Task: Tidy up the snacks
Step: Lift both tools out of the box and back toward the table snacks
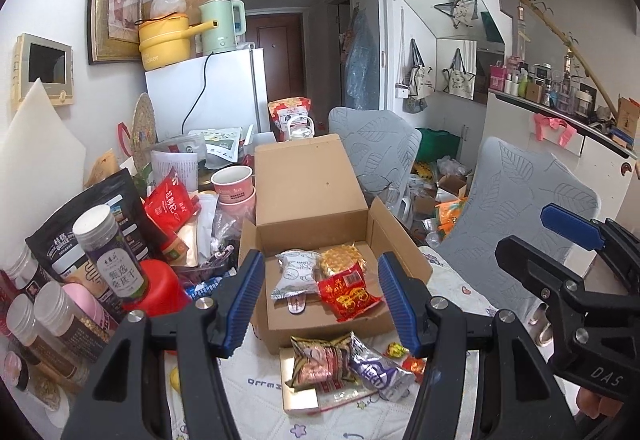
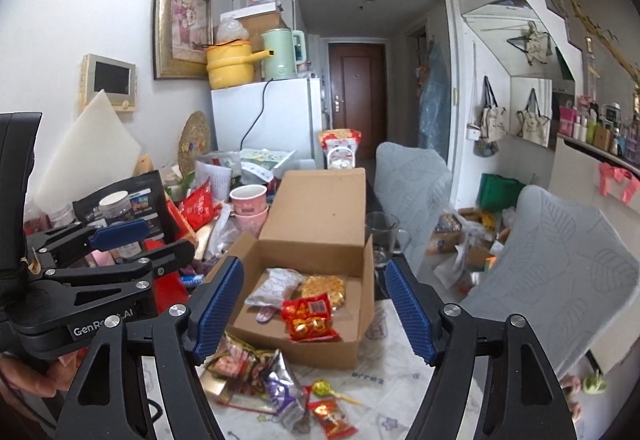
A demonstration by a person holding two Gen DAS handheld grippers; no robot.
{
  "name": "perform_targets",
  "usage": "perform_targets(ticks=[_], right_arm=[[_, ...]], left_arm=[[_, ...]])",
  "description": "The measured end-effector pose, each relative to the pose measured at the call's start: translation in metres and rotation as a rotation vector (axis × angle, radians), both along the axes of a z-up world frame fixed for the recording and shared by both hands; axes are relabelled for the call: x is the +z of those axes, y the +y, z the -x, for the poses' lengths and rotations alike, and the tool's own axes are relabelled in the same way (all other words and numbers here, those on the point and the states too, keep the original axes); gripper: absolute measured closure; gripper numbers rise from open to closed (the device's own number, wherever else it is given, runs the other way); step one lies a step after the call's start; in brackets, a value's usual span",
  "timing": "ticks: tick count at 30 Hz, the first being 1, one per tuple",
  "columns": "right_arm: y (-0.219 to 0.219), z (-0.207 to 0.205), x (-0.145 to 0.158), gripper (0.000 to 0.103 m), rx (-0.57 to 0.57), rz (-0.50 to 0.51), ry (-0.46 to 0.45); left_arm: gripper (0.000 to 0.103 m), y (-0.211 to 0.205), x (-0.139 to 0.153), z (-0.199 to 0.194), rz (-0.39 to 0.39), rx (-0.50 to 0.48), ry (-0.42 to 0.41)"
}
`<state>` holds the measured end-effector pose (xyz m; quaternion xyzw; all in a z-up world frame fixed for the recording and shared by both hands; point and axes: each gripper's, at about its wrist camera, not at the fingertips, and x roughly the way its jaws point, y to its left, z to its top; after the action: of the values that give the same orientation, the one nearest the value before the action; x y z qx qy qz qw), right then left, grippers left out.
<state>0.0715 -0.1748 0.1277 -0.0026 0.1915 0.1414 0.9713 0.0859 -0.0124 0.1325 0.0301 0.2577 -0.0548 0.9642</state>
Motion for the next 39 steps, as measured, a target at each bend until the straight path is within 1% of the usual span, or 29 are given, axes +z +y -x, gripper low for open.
perform_targets(ticks=[3,7,8,9,10,11,12,14,17,23,29,34,37,39], right_arm=[[-0.003,0.012,-0.005,0.023,-0.001,-0.002,0.007],[-0.006,0.023,-0.012,0.021,-0.002,-0.003,0.021],[-0.007,0.026,-0.014,0.019,-0.003,-0.003,0.023],[-0.008,0.030,-0.016,0.018,-0.005,-0.005,0.025],[-0.009,0.033,-0.018,0.017,-0.006,-0.006,0.027],[-0.010,0.036,-0.021,0.017,-0.006,-0.008,0.030],[-0.012,0.039,-0.024,0.017,-0.007,-0.011,0.034],[-0.013,0.043,-0.029,0.017,-0.006,-0.015,0.043],[-0.015,0.049,-0.040,0.017,-0.011,-0.020,0.062],[-0.017,0.055,-0.063,0.017,-0.015,-0.034,0.109],[-0.017,0.057,-0.087,0.017,-0.010,-0.038,0.151],[-0.015,0.053,-0.107,0.017,0.010,-0.052,0.193],[-0.013,0.050,-0.117,0.017,0.016,-0.058,0.215],[-0.012,0.047,-0.125,0.017,0.016,-0.056,0.229]], left_arm=[[0.044,-0.003,-0.003,0.012,-0.002,-0.010,0.005],[0.044,-0.004,-0.009,0.028,0.006,-0.016,0.006],[0.044,-0.005,-0.010,0.030,0.007,-0.018,0.007],[0.040,-0.004,-0.013,0.034,0.009,-0.022,0.011],[0.034,-0.004,-0.015,0.036,0.012,-0.023,0.014],[0.021,-0.003,-0.016,0.039,0.016,-0.026,0.013],[0.016,-0.003,-0.018,0.043,0.019,-0.028,0.008],[0.016,-0.002,-0.020,0.050,0.021,-0.032,-0.008],[0.016,-0.004,-0.028,0.056,0.011,-0.041,0.005],[0.016,-0.003,-0.051,0.059,0.016,-0.058,0.066],[0.016,-0.002,-0.069,0.061,0.019,-0.055,0.097],[0.016,0.001,-0.088,0.057,0.042,-0.062,0.144],[0.016,0.003,-0.101,0.054,0.035,-0.045,0.170],[0.016,0.004,-0.108,0.051,0.040,-0.050,0.188]])
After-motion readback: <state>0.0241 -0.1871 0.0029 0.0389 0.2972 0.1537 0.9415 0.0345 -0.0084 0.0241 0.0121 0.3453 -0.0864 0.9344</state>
